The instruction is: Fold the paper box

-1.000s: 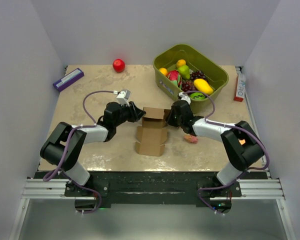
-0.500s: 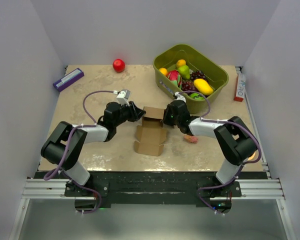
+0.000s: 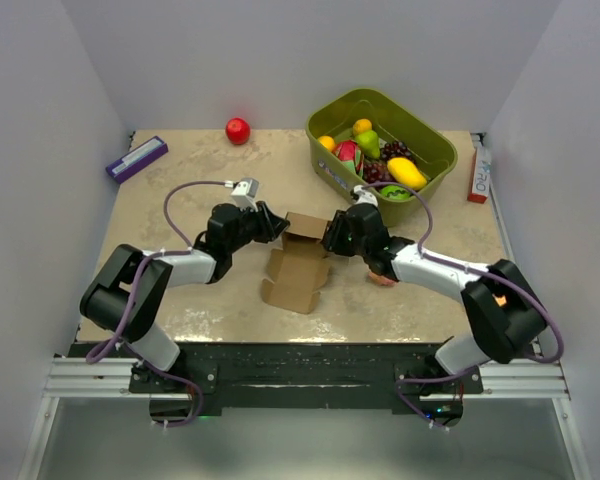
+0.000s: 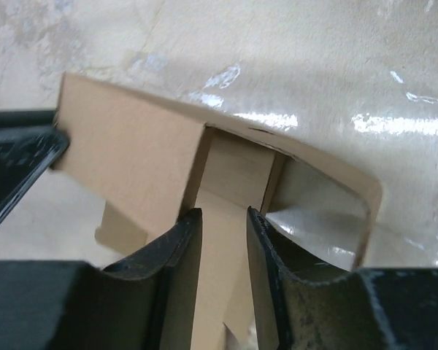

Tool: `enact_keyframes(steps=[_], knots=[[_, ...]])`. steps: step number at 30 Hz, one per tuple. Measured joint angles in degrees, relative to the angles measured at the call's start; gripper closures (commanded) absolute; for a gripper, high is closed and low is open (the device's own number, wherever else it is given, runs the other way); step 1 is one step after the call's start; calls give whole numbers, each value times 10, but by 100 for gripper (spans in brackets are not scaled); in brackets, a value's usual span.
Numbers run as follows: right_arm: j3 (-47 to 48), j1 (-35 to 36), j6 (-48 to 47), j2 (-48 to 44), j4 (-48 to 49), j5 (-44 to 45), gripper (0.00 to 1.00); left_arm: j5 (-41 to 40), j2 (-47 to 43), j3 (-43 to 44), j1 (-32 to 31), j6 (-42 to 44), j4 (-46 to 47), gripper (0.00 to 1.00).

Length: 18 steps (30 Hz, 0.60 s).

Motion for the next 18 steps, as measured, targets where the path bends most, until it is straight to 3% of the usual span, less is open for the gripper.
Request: enact_keyframes(steps=[10,18], knots=[[-3,86,-16,-39,-77,50,85,-6,-3,0,1,0,-5,71],[5,146,-17,-31,-117,93,85,-8,-4,0,1,1,-6,72]])
